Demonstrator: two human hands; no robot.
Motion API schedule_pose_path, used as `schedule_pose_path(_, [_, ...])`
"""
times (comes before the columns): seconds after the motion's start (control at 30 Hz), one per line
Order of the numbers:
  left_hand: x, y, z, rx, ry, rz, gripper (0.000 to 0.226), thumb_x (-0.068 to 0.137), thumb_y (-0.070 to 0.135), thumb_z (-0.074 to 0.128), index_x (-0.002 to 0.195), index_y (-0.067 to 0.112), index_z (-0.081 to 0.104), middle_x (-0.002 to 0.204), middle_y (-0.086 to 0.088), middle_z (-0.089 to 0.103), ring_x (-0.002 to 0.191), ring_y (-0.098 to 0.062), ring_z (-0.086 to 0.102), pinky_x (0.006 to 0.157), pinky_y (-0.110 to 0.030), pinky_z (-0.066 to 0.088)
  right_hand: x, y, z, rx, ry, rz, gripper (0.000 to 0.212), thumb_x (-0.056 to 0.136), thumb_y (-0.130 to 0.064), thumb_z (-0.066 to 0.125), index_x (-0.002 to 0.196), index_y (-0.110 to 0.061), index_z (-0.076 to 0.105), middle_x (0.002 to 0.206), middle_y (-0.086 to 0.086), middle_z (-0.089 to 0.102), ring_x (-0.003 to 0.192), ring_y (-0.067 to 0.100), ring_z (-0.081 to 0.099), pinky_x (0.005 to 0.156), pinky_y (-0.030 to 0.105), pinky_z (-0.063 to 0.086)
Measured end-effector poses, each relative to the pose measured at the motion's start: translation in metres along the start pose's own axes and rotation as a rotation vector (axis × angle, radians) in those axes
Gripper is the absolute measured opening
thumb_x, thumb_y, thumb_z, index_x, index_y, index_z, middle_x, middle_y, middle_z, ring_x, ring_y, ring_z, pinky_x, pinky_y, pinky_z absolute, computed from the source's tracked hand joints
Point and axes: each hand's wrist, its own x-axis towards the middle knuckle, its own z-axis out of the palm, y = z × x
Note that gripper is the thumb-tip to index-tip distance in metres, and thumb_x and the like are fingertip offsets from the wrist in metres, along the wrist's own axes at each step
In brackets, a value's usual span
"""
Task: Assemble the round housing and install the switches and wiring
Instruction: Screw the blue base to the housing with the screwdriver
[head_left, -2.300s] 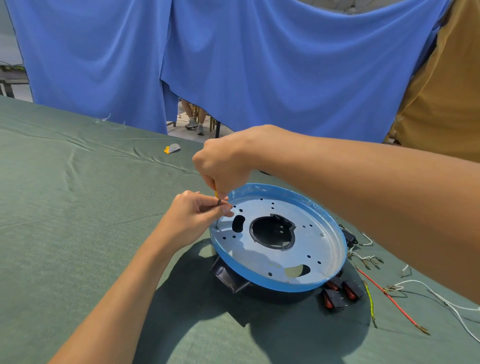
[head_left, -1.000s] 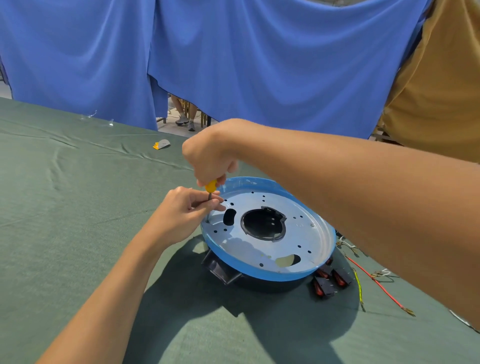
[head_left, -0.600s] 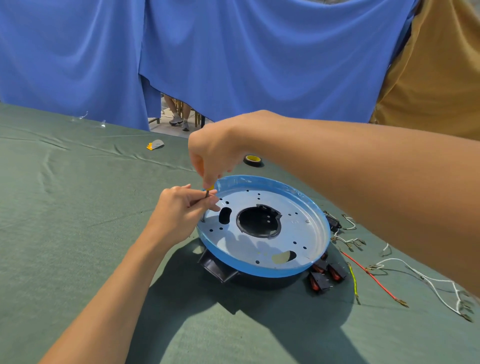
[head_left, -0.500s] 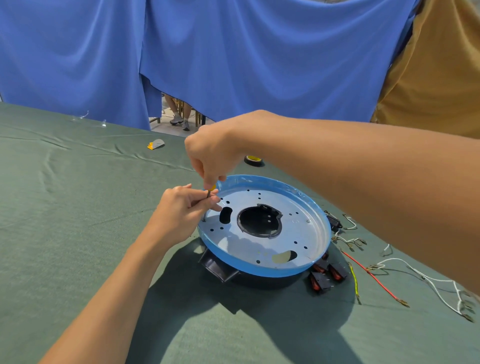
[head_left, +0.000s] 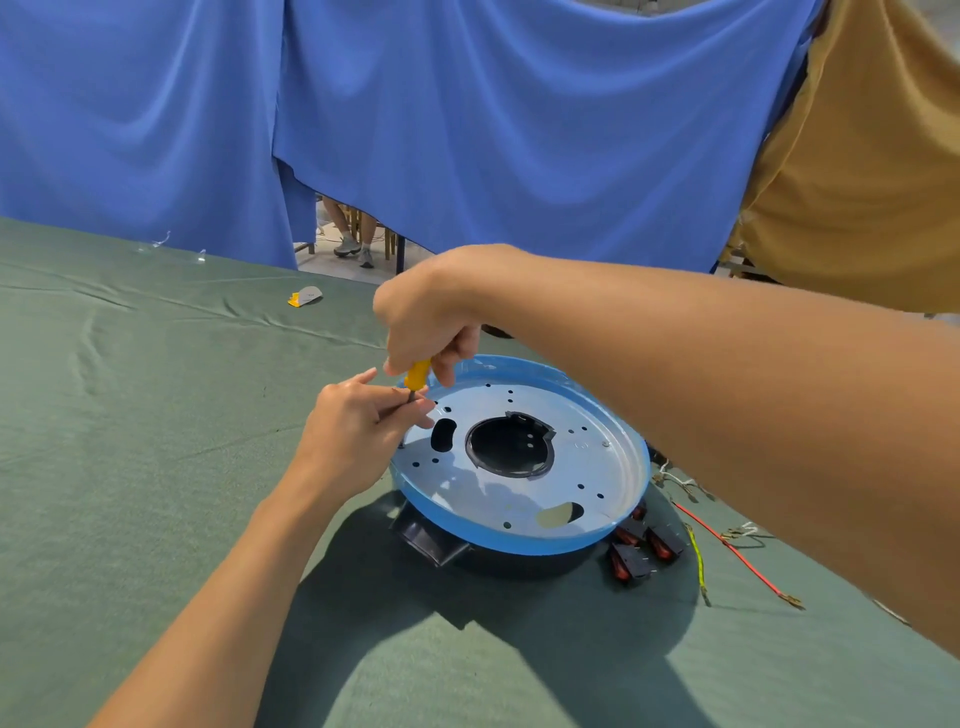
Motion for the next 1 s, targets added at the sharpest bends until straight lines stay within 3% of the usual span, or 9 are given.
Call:
schedule_pose_path(0.1, [0.001, -0.001, -0.003, -0.018, -0.042, -0.013, 0.015, 0.091, 0.013, 0.066, 0.087, 0.007, 0.08, 0.083, -0.016, 0.076, 0.098, -0.03, 0.069, 0.115, -0.024, 0.027, -0.006, 0.004, -0.002, -0.06, 0.058, -0.109, 0.025, 0.089, -0.035, 0.066, 0.086, -0.01, 0.069, 0.076, 0.001, 0.072, 0.062, 0.016, 0.059, 0.059, 0.028, 0.052])
schedule_pose_path(0.17, [0.002, -0.001, -0.004, -0.03, -0.071, -0.019, 0.017, 0.093, 0.014, 0.064, 0.089, 0.009, 0.079, 0.087, -0.017, 0.076, 0.101, -0.027, 0.068, 0.115, -0.022, 0.025, -0.006, 0.003, -0.001, -0.11, 0.1, -0.144, 0.02, 0.087, -0.033, 0.069, 0.078, -0.015, 0.066, 0.06, -0.006, 0.069, 0.065, 0.016, 0.062, 0.064, 0.029, 0.053])
schedule_pose_path(0.27, [0.001, -0.001, -0.006, -0.059, -0.093, -0.013, 0.018, 0.095, 0.014, 0.062, 0.091, 0.011, 0.079, 0.091, -0.015, 0.076, 0.103, -0.026, 0.066, 0.114, -0.037, 0.033, -0.001, -0.002, 0.004, -0.145, 0.132, -0.134, 0.029, 0.09, -0.024, 0.062, 0.064, -0.018, 0.051, 0.043, -0.008, 0.059, 0.061, 0.017, 0.061, 0.057, 0.026, 0.048])
schedule_pose_path(0.33, [0.001, -0.001, -0.007, -0.083, -0.098, -0.004, 0.018, 0.095, 0.014, 0.061, 0.094, 0.009, 0.079, 0.098, -0.008, 0.076, 0.106, -0.02, 0.066, 0.112, -0.042, 0.036, 0.003, -0.004, 0.004, -0.121, 0.121, -0.107, 0.028, 0.093, -0.02, 0.057, 0.066, -0.015, 0.052, 0.054, -0.003, 0.062, 0.057, 0.016, 0.058, 0.051, 0.023, 0.045])
schedule_pose_path(0.47, [0.0, 0.0, -0.005, -0.06, 0.028, -0.001, 0.011, 0.085, 0.014, 0.074, 0.092, 0.007, 0.079, 0.088, -0.008, 0.077, 0.092, -0.011, 0.069, 0.114, -0.033, 0.033, 0.006, -0.007, 0.003, -0.065, 0.085, -0.056, 0.027, 0.094, -0.016, 0.052, 0.068, -0.01, 0.058, 0.061, 0.001, 0.063, 0.049, 0.013, 0.056, 0.039, 0.016, 0.04])
schedule_pose_path(0.57, [0.0, 0.0, -0.005, -0.079, 0.056, 0.003, 0.007, 0.079, 0.009, 0.078, 0.086, 0.007, 0.08, 0.083, 0.0, 0.075, 0.086, -0.005, 0.066, 0.111, -0.039, 0.037, 0.004, -0.007, 0.003, -0.063, 0.089, -0.053, 0.028, 0.093, -0.022, 0.055, 0.069, -0.01, 0.062, 0.057, 0.001, 0.065, 0.043, 0.013, 0.054, 0.042, 0.018, 0.042])
schedule_pose_path(0.7, [0.001, -0.002, -0.006, -0.087, 0.027, -0.009, 0.006, 0.081, 0.008, 0.076, 0.085, 0.011, 0.08, 0.085, -0.001, 0.077, 0.09, -0.014, 0.069, 0.114, -0.033, 0.033, -0.003, -0.003, -0.003, -0.176, 0.109, -0.16, 0.017, 0.085, -0.035, 0.07, 0.078, -0.021, 0.066, 0.066, -0.006, 0.068, 0.066, 0.015, 0.066, 0.058, 0.026, 0.053])
schedule_pose_path(0.8, [0.001, -0.003, -0.007, -0.091, 0.006, 0.001, 0.008, 0.083, 0.008, 0.074, 0.084, 0.013, 0.08, 0.087, 0.0, 0.077, 0.092, -0.006, 0.066, 0.114, -0.03, 0.03, -0.003, -0.003, 0.0, -0.298, 0.149, -0.224, 0.033, 0.085, -0.033, 0.072, 0.065, -0.028, 0.046, 0.071, -0.005, 0.066, 0.08, 0.021, 0.065, 0.062, 0.029, 0.051])
schedule_pose_path(1.0, [0.002, -0.004, -0.007, -0.12, -0.027, -0.003, 0.008, 0.084, 0.01, 0.074, 0.083, 0.015, 0.08, 0.089, 0.003, 0.077, 0.09, -0.003, 0.066, 0.115, -0.031, 0.028, 0.003, -0.002, 0.006, -0.224, 0.137, -0.187, 0.044, 0.09, -0.03, 0.066, 0.059, -0.017, 0.038, 0.058, 0.001, 0.047, 0.065, 0.025, 0.049, 0.059, 0.033, 0.043])
